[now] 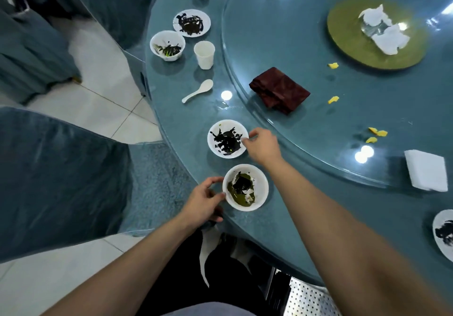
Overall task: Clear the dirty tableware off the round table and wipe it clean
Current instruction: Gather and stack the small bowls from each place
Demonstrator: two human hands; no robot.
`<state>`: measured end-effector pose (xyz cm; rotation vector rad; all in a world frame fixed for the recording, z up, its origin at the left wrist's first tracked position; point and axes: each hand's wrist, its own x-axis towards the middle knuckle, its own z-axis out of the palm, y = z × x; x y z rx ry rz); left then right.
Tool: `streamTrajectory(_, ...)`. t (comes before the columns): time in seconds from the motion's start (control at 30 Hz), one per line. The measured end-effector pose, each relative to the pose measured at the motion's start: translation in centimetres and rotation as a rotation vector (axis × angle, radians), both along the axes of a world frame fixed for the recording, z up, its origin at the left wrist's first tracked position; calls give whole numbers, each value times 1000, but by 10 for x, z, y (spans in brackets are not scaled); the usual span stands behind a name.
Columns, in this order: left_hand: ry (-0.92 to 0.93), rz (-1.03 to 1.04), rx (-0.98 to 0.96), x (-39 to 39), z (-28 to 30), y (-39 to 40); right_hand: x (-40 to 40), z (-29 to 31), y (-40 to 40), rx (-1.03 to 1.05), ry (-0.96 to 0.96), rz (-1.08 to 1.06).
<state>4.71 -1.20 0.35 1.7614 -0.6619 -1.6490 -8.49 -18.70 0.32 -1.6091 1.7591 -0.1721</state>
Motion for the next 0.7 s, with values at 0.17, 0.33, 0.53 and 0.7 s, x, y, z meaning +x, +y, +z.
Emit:
streamTrajectory(0.17,9,-2,0,0,0,-2,-4,-1,4,-4,-199,-147)
streamTrajectory(0.33,30,15,19,0,-3,0,-39,22,27,-37,-457,-216)
streamTrajectory(0.53,45,42,80,-4,-4,-1,-79,29,77,-34,-408,-102)
streamTrajectory(0.7,66,72,74,-9,1,0,-89,20,97,-79,-171,-22)
